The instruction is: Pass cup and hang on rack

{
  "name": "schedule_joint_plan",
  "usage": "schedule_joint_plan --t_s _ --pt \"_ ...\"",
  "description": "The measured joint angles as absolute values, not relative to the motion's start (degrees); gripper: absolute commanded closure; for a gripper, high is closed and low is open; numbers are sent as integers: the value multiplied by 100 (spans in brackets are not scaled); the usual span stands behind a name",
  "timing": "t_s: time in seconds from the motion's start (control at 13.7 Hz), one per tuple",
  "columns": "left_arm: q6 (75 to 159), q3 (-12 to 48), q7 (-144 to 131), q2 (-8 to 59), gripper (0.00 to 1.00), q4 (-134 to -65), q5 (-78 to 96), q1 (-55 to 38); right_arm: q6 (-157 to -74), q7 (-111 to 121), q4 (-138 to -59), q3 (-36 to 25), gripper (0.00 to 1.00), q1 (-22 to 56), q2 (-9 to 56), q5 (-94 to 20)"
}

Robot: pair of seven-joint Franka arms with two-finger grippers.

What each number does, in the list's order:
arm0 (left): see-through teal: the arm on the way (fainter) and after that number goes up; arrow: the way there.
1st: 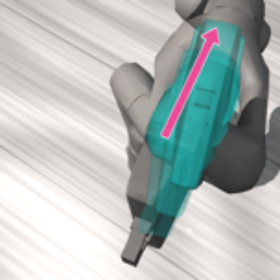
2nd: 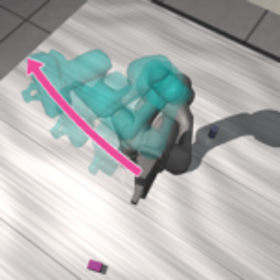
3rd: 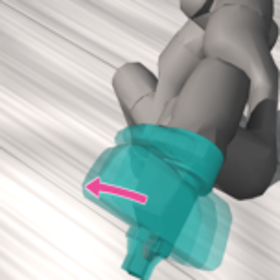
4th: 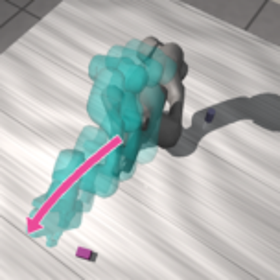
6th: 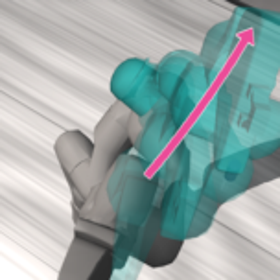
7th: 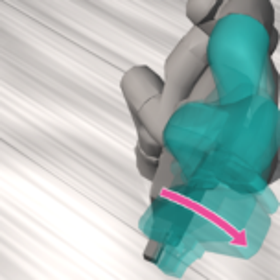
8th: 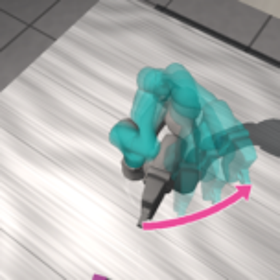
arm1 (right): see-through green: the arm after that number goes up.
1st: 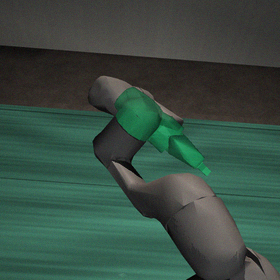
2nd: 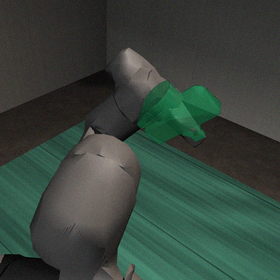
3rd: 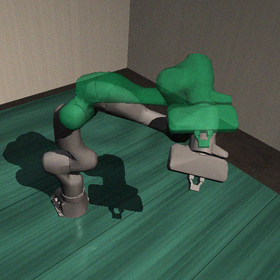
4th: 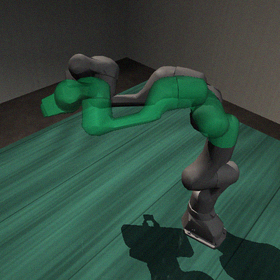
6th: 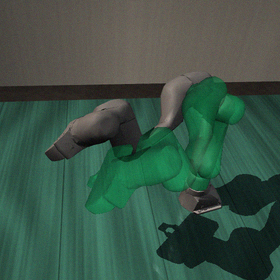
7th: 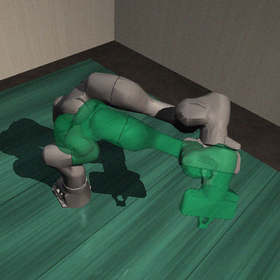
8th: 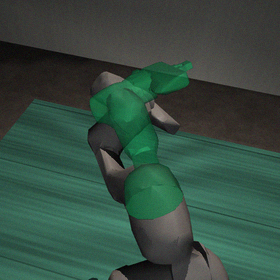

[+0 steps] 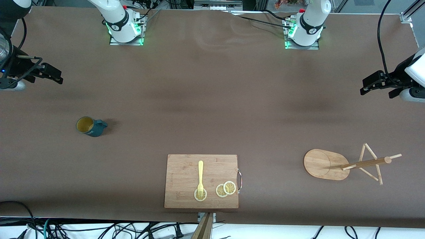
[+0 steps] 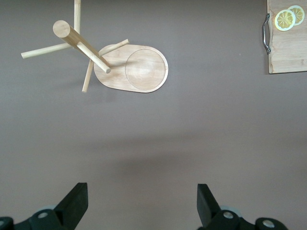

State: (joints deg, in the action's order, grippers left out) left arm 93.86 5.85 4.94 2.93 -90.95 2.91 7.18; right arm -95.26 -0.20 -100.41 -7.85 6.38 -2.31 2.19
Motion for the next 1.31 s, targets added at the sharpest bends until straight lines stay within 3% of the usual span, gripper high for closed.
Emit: schedule_joint_plan --t_s 1.31 --pt "9386 585 494 293 0 -9095 291 718 -9527 -22 -9959 -780 0 636 -109 171"
